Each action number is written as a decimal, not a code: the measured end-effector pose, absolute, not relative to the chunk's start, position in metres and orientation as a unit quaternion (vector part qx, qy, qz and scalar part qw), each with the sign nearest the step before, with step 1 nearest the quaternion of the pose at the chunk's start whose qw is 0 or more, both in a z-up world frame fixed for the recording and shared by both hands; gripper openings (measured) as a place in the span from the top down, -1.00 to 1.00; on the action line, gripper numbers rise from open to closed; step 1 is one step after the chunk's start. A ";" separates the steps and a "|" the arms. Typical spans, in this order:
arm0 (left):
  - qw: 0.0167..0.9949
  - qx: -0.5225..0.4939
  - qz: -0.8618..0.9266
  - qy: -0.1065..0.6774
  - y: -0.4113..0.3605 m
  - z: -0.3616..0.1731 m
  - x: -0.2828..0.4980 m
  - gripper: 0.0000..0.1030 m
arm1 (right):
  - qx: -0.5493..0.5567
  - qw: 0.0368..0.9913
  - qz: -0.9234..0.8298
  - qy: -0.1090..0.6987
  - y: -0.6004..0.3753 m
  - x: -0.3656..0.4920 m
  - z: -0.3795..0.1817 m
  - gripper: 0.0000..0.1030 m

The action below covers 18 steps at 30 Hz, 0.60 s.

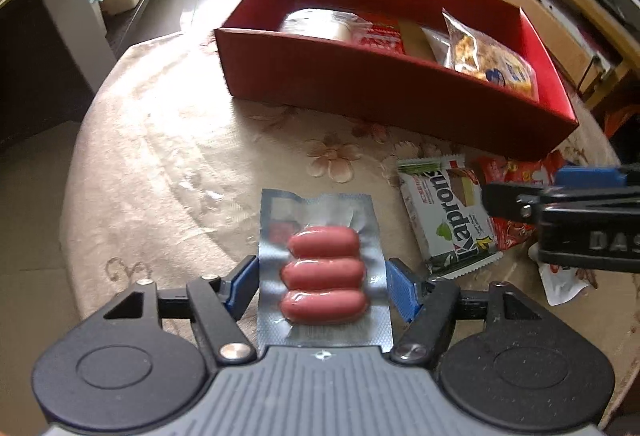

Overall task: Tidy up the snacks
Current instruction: 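Lift the sausage pack with the left gripper while the right grasps the Kaprons wafer bag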

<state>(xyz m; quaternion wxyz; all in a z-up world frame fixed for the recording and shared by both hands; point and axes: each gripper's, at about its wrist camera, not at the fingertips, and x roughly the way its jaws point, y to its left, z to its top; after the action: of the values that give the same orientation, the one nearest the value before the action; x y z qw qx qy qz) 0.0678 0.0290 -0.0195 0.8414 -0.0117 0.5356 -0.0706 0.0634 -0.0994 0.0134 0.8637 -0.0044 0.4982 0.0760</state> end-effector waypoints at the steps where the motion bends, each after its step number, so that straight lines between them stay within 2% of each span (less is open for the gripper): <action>1: 0.840 -0.017 -0.071 0.537 0.032 -0.019 0.068 -0.29 | -0.001 0.861 0.079 0.502 -0.098 0.065 0.011 -0.63; 14: 0.827 -0.032 -0.070 0.557 0.053 -0.030 0.066 -0.30 | -0.006 0.826 0.095 0.555 -0.058 0.084 -0.029 -0.56; 18: 0.824 -0.030 -0.072 0.561 0.054 -0.033 0.066 -0.30 | -0.050 0.836 0.081 0.541 -0.048 0.085 -0.029 -0.30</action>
<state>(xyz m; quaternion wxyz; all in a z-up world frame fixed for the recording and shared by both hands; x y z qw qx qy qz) 0.0661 0.0535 -0.0325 0.8242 -0.0304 0.5609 -0.0722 0.0848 -0.0481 -0.0291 0.8358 -0.0498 0.5409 0.0807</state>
